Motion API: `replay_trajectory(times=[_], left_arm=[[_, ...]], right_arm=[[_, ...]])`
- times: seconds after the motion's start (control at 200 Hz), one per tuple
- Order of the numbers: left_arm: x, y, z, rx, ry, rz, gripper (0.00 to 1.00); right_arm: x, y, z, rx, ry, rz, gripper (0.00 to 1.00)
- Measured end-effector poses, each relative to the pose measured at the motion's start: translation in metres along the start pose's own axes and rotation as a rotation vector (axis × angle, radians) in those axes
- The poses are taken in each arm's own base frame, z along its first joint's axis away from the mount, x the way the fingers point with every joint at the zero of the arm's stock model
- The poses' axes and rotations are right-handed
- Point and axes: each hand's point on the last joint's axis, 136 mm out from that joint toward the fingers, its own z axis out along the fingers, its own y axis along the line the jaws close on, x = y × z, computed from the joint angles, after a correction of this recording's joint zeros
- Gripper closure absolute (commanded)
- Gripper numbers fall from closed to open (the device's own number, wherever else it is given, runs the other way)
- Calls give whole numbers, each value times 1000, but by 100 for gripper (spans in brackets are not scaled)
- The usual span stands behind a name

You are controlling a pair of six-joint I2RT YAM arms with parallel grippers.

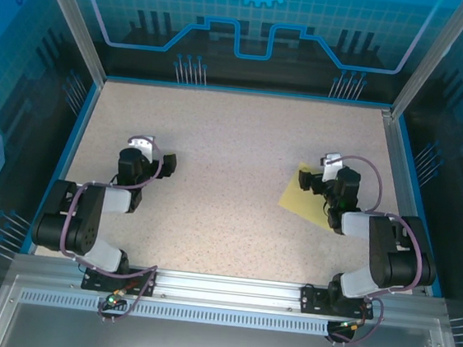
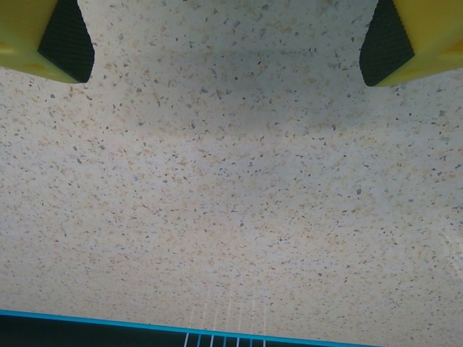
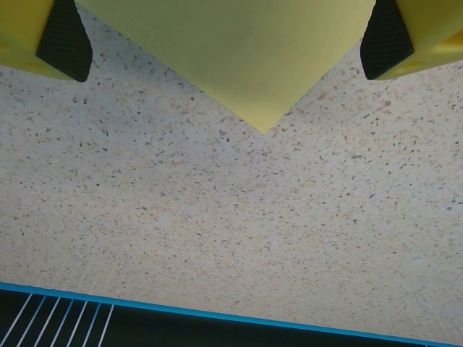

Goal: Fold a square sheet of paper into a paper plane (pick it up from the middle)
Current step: Move the square sheet of paper to the center of the table.

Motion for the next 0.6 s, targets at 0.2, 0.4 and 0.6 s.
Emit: replay_trajectory(times=[0.2,0.4,0.6], left_arm=[[-37,-5,-27,15,-92,-13,1],[-71,-8,-63,24,-180,-67,1],[-92,-12,-77,28,-113,-193,1]], right_arm=[[7,5,-12,-1,-10,-24,0],[-49,-2,-26,13,21,23,1],[-106,-5,-61,20,54,254,1]])
